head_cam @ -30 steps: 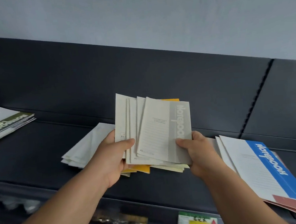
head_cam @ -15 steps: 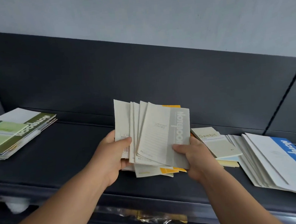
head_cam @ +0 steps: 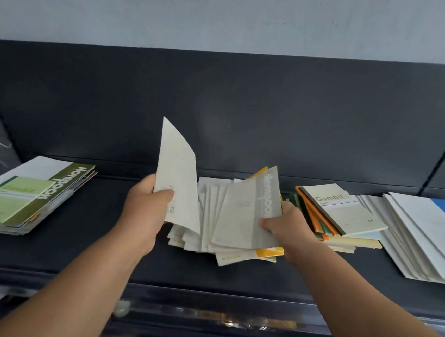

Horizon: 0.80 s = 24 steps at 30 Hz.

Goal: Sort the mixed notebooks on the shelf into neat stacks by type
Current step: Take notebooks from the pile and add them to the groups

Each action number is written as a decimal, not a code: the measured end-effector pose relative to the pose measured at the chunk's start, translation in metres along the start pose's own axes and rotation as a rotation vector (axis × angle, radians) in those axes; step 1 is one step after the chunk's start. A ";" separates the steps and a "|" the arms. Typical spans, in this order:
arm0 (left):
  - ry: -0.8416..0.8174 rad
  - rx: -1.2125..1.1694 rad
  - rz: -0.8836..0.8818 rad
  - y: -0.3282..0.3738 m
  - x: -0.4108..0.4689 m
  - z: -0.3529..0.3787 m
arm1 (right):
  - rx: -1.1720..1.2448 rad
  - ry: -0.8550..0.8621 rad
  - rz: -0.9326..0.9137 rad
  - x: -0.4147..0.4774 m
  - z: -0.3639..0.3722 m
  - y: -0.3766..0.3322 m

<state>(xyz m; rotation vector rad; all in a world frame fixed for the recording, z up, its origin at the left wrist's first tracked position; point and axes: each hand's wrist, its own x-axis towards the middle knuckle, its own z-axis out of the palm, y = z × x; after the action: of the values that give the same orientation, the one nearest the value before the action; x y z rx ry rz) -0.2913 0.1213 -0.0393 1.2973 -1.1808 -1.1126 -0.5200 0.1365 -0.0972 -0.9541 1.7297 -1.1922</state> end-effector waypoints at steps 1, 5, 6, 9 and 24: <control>0.029 0.075 0.060 0.002 0.002 0.000 | -0.064 -0.008 -0.018 0.001 0.002 0.001; 0.122 0.368 0.233 0.003 0.008 0.008 | -0.199 -0.007 -0.056 0.002 0.004 0.003; 0.127 0.454 0.272 0.002 0.009 0.012 | -0.208 -0.014 -0.055 0.000 0.004 0.002; 0.041 0.592 0.354 -0.002 0.009 0.035 | -0.203 -0.048 -0.035 0.000 0.002 0.004; -0.576 1.335 0.220 -0.047 0.001 0.079 | -0.206 -0.188 -0.041 0.011 -0.011 0.014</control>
<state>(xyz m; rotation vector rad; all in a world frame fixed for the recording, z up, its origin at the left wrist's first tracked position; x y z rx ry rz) -0.3666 0.1136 -0.0909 1.7263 -2.6703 -0.4314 -0.5358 0.1343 -0.1104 -1.1902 1.7098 -0.9292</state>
